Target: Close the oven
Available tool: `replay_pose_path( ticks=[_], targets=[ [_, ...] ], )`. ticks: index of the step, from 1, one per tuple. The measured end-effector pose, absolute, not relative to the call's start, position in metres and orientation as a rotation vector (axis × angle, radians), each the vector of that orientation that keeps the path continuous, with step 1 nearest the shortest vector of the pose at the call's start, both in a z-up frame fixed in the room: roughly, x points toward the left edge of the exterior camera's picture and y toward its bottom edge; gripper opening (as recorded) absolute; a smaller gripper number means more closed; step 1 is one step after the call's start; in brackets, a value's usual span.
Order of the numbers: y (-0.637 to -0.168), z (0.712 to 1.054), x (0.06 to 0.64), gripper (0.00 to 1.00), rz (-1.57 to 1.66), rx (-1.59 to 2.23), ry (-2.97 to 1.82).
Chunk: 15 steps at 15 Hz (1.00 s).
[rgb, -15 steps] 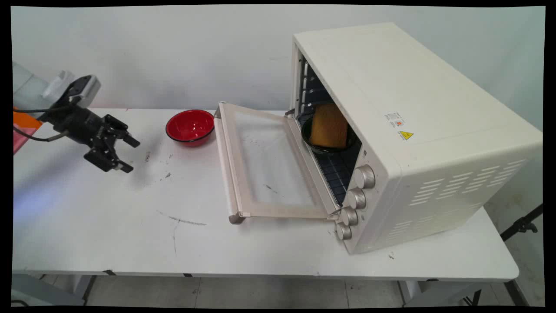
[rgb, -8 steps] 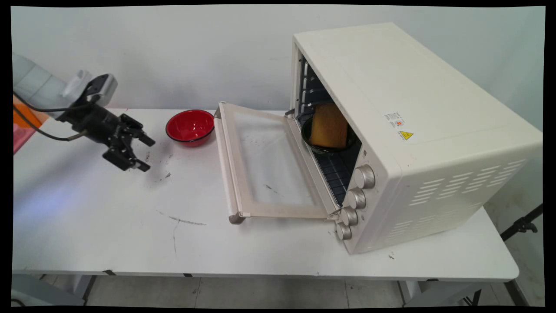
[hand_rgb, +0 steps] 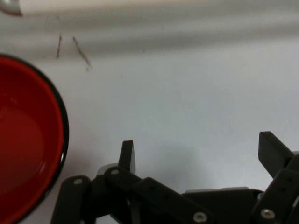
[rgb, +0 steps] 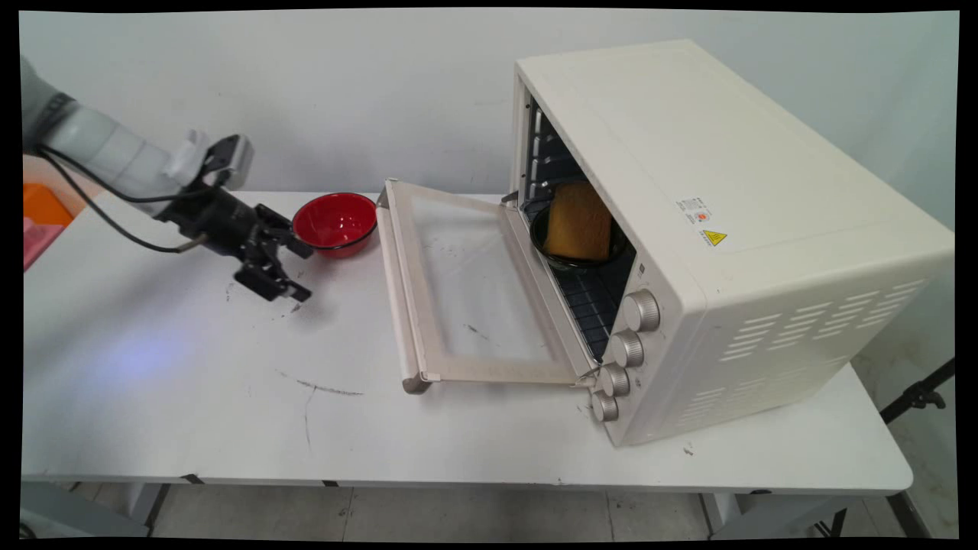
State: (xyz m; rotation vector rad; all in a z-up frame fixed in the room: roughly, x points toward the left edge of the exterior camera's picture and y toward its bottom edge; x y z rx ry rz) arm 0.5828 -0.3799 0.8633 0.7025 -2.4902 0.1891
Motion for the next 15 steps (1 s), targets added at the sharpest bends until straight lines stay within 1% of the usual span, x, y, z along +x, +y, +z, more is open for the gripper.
replay_pose_path(
  ticks=[5,6,15],
  targets=[
    [-0.394,0.842,0.544,1.00,0.217,0.731,-2.453],
    [-0.397,0.838,0.538,0.00,0.221,0.735,-2.448],
    [-0.412,0.807,0.497,0.00,0.265,0.749,-2.435]
  ],
)
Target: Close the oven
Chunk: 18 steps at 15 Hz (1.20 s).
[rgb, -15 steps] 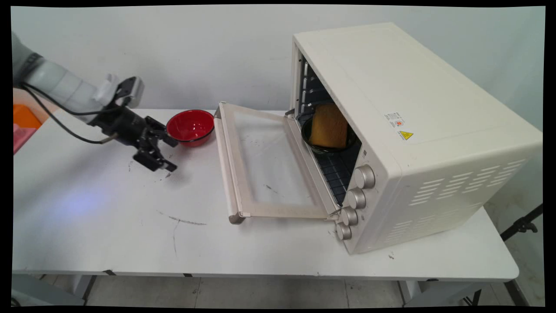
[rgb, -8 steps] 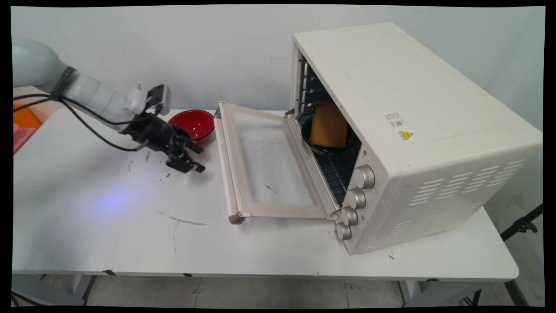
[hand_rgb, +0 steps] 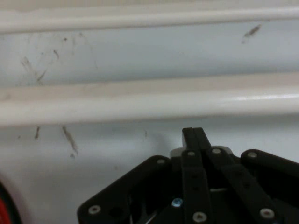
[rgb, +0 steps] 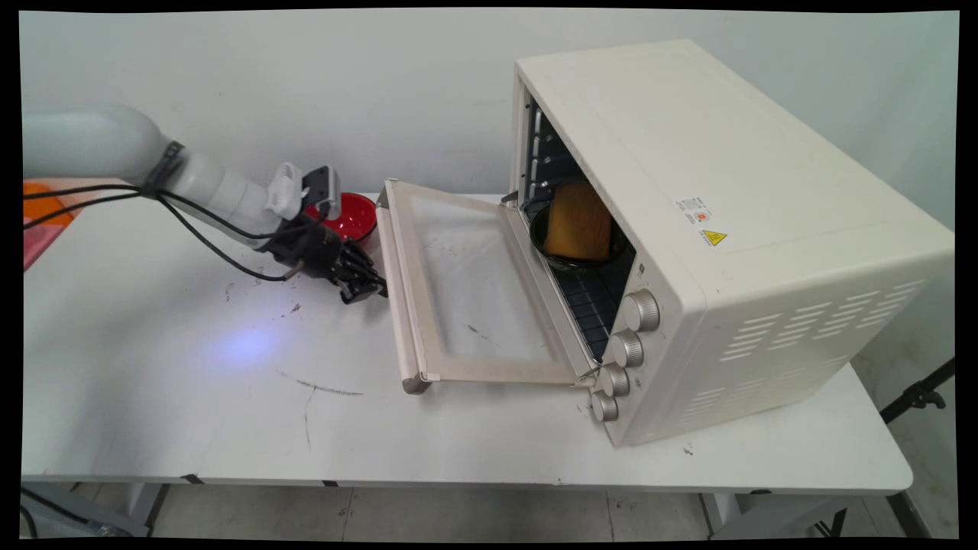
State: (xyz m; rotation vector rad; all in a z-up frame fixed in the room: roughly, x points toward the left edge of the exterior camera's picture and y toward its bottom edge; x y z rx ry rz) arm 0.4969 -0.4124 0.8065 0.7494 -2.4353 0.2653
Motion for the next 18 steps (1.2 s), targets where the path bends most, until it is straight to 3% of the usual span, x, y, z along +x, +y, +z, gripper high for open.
replay_pose_path(
  ticks=[8,18],
  targets=[
    [-0.424,0.788,0.476,0.00,0.301,0.749,-2.432],
    [-0.430,0.790,0.458,0.00,0.328,0.727,-2.377]
  ],
)
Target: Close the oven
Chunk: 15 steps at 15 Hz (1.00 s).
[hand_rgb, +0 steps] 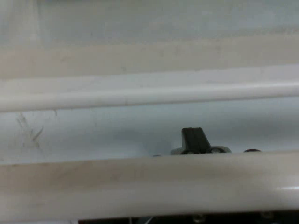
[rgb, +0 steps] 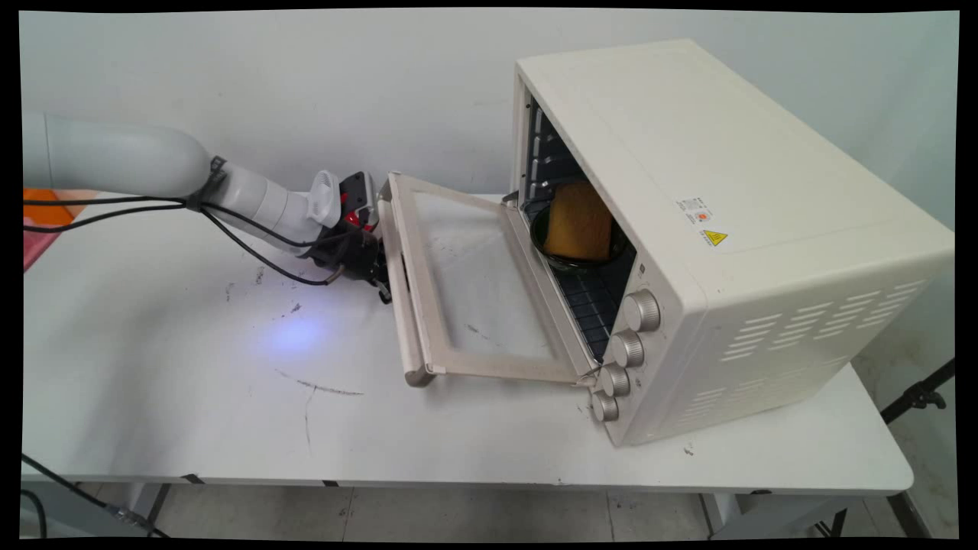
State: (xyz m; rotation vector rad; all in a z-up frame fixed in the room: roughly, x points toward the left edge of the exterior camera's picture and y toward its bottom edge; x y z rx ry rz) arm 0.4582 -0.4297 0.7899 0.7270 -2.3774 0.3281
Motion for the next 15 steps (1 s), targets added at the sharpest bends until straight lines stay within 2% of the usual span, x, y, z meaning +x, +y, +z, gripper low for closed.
replay_pose_path(
  ticks=[7,15],
  targets=[
    [-0.437,0.811,0.448,0.00,0.342,0.696,-2.325],
    [-0.455,0.855,0.422,0.00,0.353,0.627,-2.237]
  ],
)
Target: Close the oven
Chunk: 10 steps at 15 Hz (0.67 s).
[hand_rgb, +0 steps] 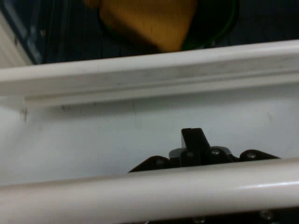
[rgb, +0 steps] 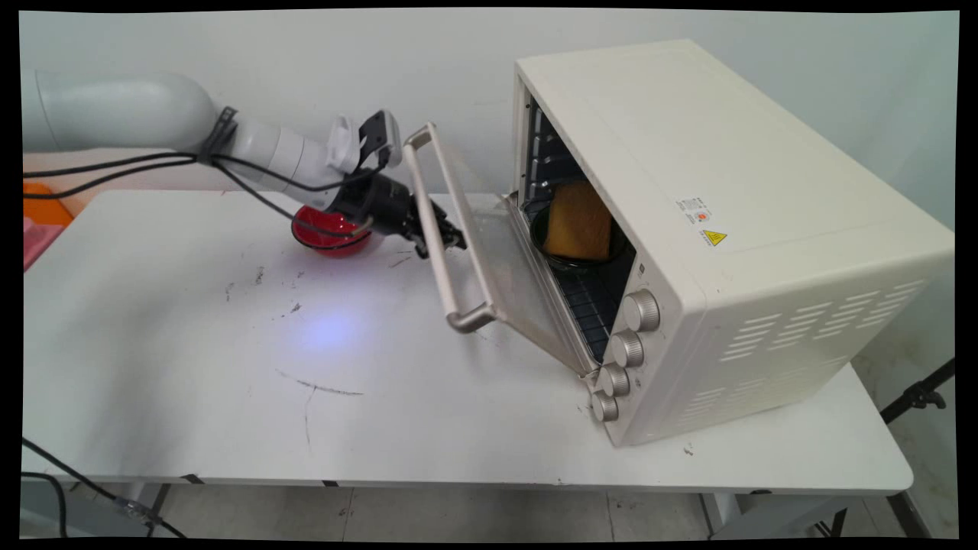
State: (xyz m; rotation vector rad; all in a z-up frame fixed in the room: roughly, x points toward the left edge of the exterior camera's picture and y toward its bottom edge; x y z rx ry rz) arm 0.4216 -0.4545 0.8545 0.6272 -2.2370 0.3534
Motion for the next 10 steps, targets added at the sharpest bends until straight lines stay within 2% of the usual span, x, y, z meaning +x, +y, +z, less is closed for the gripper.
replay_pose_path(
  ticks=[10],
  targets=[
    [-0.475,0.902,0.391,0.00,0.373,0.585,-2.133]
  ],
)
